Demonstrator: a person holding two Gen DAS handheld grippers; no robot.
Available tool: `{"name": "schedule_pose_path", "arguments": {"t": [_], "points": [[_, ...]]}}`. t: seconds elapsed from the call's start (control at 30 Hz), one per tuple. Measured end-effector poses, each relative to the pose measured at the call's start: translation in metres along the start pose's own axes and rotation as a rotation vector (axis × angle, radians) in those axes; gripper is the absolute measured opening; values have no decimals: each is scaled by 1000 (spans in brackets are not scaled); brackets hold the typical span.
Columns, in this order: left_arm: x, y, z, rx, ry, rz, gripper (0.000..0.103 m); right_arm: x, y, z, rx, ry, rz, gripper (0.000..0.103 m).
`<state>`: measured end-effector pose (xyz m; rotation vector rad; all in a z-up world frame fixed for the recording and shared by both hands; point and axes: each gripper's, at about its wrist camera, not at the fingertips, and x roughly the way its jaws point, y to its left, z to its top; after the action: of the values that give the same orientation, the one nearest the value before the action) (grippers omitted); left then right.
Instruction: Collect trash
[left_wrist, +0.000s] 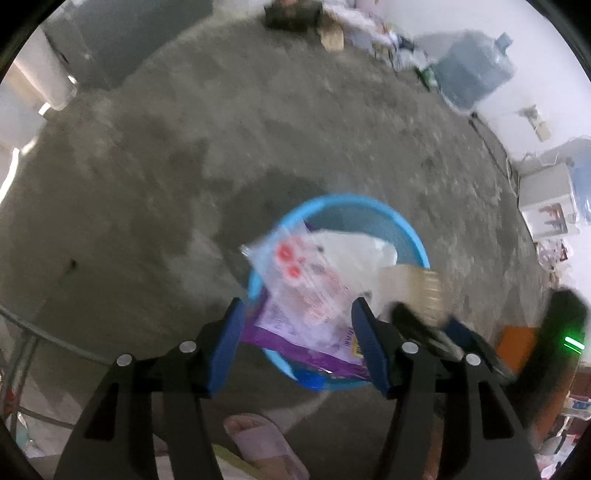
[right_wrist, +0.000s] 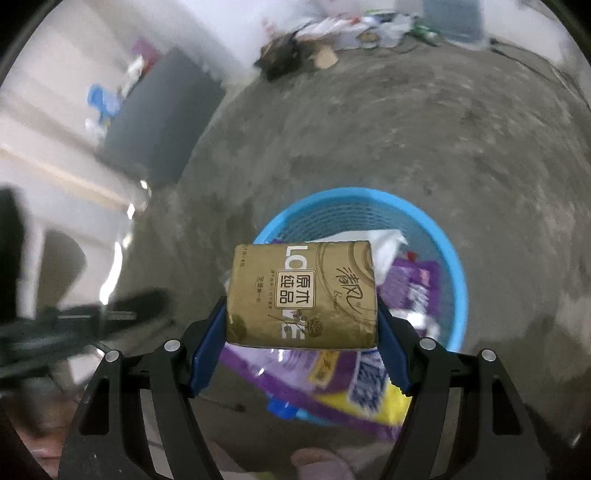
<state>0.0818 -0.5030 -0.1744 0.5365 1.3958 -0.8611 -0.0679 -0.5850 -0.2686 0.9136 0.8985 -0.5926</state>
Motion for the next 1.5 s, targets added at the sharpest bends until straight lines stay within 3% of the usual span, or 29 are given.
{"name": "schedule_pose_path", "arguments": {"t": [0.13, 0.37, 0.6, 0.77, 0.93, 1.03, 1.13, 1.23, 1.4, 1.5], "points": [[-47, 14, -4, 7, -77, -1, 60, 21, 1, -5, -31, 62, -93, 71], [-131, 27, -31, 58, -240, -40, 67, -58, -15, -24, 7, -86, -31, 79], [-232, 52, -113, 106, -472, -52, 84, -144, -11, -49, 9, -223, 24, 79], [-288, 88, -185, 35, -623, 2, 94, -198, 23, -75, -73, -319, 60, 81], [-327, 121, -259, -57, -731, 128, 97, -243, 85, -104, -223, -400, 101, 91], [-339, 132, -295, -107, -776, 248, 97, -271, 126, -130, -325, -489, 96, 95], [-348, 144, -328, -215, -795, 325, 97, -290, 159, -157, -406, -573, 41, 95], [-349, 157, -358, -322, -793, 364, 97, -296, 187, -186, -492, -631, 44, 95], [-336, 167, -395, -401, -783, 502, 97, -274, 221, -223, -648, -600, -20, 95], [-327, 167, -407, -447, -746, 623, 97, -253, 234, -242, -718, -484, -23, 95]]}}
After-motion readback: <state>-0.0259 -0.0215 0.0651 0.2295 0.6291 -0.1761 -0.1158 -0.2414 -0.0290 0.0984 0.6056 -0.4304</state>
